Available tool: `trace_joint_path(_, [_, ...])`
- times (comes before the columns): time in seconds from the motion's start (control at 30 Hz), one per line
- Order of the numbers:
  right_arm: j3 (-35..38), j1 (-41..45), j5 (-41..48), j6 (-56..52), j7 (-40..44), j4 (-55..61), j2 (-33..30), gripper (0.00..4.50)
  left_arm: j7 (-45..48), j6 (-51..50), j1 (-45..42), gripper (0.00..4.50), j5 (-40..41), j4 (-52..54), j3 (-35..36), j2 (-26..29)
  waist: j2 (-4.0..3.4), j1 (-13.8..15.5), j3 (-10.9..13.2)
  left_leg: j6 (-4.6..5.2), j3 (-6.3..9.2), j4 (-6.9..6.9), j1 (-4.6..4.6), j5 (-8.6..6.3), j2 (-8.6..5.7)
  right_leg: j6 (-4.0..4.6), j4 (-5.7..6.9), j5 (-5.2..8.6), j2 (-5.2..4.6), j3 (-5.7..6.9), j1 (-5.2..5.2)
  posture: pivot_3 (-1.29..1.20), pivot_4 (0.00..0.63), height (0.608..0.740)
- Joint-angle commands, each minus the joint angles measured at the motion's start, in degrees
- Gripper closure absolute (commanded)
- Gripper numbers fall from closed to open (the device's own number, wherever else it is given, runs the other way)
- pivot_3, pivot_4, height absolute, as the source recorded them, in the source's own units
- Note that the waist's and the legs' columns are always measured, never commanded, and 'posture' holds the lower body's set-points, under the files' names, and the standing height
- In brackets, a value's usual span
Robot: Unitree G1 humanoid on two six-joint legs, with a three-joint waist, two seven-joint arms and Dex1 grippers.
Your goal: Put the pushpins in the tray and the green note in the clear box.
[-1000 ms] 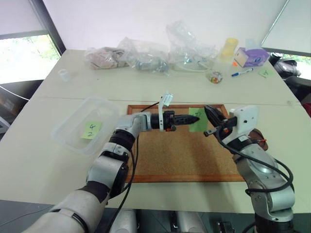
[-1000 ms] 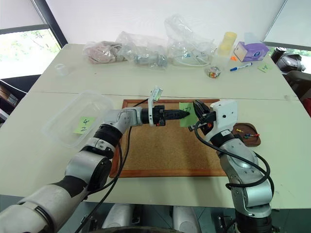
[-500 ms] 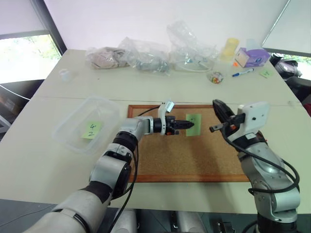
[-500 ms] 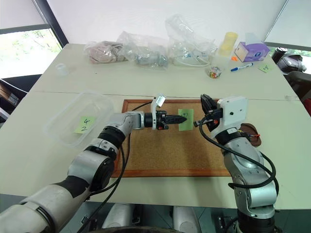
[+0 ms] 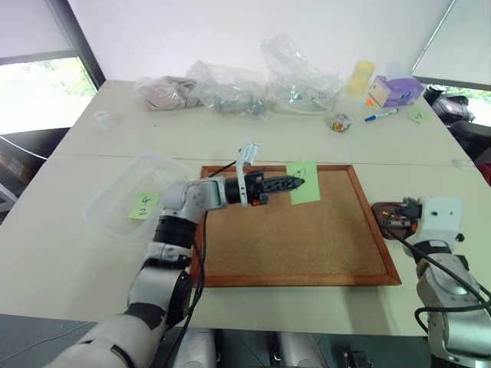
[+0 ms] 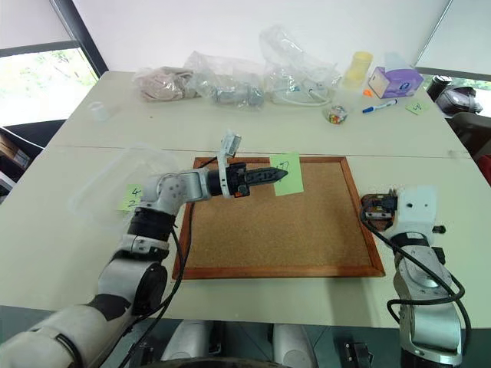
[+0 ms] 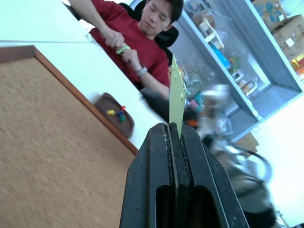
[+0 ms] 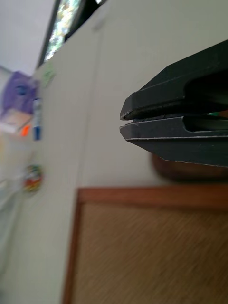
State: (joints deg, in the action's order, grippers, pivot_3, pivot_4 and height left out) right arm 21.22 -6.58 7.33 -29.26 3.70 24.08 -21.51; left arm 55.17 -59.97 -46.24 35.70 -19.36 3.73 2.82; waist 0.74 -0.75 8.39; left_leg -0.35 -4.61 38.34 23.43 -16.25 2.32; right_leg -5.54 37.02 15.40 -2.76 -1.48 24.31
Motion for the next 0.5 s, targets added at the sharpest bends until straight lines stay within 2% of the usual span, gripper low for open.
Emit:
trace_joint_path(0.03, [1.0,0.7,-1.1,2.4,1.0,-2.1,-1.5,4.50,-2.1,-1.9,1.1,4.46,3.0,5.3,0.6,-0.3,-0.02,0.0,0.0,0.00,0.05,0.00,-0.07,0.01,-0.03,0.00,0.05,0.00,0.06,-0.06,-0.04,0.00,0.150,0.738])
trace_joint_path(0.33, [1.6,3.9,1.8,1.8,3.0,-7.1,-0.9,4.50,-3.3,-1.4,3.4,4.46,3.4,8.3,-2.3,-0.3,-0.02,-0.1,0.0,0.00,0.09,0.00,-0.13,0.01,-0.05,0.01,0.06,0.00,0.10,-0.13,-0.10,0.00,0.150,0.738])
trace_joint_path(0.43, [2.0,4.6,2.6,1.8,3.1,-7.9,-0.7,3.60,-3.6,-1.1,3.3,4.50,3.6,8.1,-2.5,-0.3,-0.02,0.0,0.0,0.00,0.09,0.00,-0.13,0.01,-0.06,0.01,0.04,0.00,0.09,-0.13,-0.10,0.00,0.150,0.738])
trace_joint_path(0.5, [2.5,5.2,3.6,1.5,3.0,-8.4,-0.4,2.66,-3.7,-1.0,3.1,4.50,3.7,7.9,-2.6,-0.3,-0.02,0.0,0.0,0.00,0.09,-0.01,-0.12,0.01,-0.06,0.01,0.04,0.00,0.09,-0.13,-0.10,0.00,0.150,0.738])
